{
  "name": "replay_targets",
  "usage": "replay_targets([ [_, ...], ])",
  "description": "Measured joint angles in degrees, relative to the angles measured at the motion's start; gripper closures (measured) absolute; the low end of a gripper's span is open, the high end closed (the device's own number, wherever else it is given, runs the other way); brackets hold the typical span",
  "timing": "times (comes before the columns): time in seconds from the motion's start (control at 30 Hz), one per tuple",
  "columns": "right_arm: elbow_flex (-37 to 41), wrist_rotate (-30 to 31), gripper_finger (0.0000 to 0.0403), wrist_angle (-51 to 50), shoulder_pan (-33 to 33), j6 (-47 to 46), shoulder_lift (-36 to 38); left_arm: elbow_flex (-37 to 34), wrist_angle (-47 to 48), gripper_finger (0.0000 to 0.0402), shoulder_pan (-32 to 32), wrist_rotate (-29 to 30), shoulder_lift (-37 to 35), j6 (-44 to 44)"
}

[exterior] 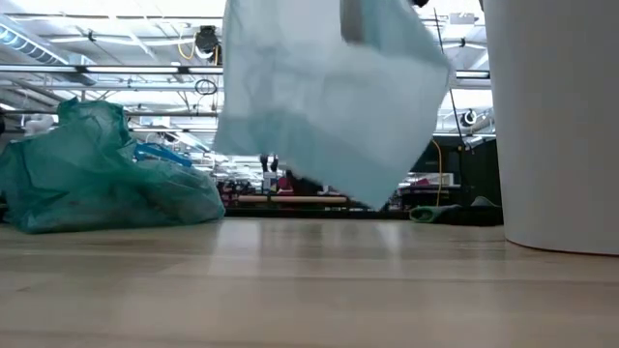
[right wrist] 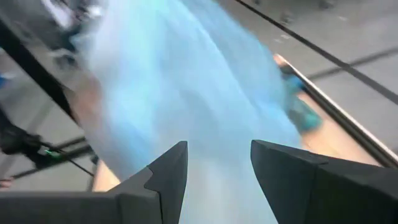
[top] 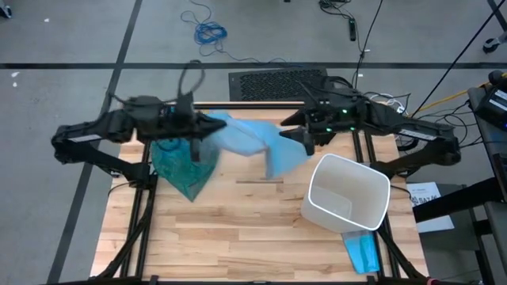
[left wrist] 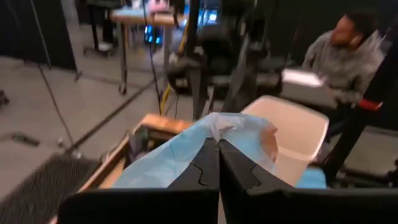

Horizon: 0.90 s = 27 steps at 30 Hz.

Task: Place trash/remove bag and relplace
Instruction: Insert the new blue trash bag into the trash bin

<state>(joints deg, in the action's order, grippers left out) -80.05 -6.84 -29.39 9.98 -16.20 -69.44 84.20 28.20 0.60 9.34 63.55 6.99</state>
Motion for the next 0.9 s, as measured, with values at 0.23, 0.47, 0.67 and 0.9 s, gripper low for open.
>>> replay_targets([
  [0.23, 0.0, 8.3, 0.0234, -21.3, -2.8, -3.1, 8.3, 10.5, 3.8, 0.0401, 0.0, -2.1, -0.8, -1.9],
  [0.47, 0.0, 9.5, 0.0234, -38.6, -4.5, -8.6, 16.3, 18.4, 15.5, 0.0401, -1.5, -5.7, -0.8, -1.6],
  [0.67, 0.0, 6.5, 0.0234, -46.9, -5.2, -13.8, 21.1, 20.3, 21.6, 0.0401, -4.8, -6.3, -1.4, 0.9],
  [0.9, 0.0, 1.1, 0.0234, -55.1, -5.2, -17.4, 22.0, 20.8, 25.8, 0.0402, -9.9, -6.4, -5.3, 8.6],
])
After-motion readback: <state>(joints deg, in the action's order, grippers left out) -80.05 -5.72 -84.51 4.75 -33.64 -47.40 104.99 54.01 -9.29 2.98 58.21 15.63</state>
